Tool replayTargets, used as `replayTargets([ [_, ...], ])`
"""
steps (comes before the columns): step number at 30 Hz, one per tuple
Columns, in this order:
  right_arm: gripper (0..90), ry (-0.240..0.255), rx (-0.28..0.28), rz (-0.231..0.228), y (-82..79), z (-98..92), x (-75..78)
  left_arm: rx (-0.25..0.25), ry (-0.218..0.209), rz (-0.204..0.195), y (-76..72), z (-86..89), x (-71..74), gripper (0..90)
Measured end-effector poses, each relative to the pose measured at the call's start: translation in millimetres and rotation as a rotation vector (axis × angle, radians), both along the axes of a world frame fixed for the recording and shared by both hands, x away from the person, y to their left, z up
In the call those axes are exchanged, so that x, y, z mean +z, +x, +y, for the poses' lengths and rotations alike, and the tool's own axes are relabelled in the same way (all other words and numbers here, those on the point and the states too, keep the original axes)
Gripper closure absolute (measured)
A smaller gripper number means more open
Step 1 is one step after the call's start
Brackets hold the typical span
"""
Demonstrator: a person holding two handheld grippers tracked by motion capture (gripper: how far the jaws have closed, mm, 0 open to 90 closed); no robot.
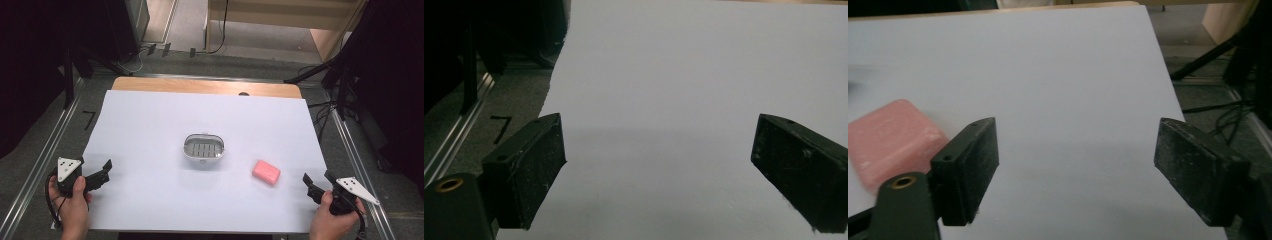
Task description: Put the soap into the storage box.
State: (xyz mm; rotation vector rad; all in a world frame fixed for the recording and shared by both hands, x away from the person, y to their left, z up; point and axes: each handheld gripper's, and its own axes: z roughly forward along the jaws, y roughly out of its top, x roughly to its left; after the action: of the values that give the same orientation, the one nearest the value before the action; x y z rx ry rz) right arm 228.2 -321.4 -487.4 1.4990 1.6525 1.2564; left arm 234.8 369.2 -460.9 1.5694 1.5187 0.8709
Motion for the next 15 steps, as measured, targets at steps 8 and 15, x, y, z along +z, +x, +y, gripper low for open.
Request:
replayTargets([
  [8,19.5,-0.032,-0.022,0.025,1.0,3.9,0.6,0.003,0.024,-0.003,-0.3,-2.5,-0.2,7.9],
  [15,13.4,-0.064,0.009,0.038,2.6,7.9,3.4,-0.015,0.107,0.008,1.2,-11.3,-1.3,7.9],
])
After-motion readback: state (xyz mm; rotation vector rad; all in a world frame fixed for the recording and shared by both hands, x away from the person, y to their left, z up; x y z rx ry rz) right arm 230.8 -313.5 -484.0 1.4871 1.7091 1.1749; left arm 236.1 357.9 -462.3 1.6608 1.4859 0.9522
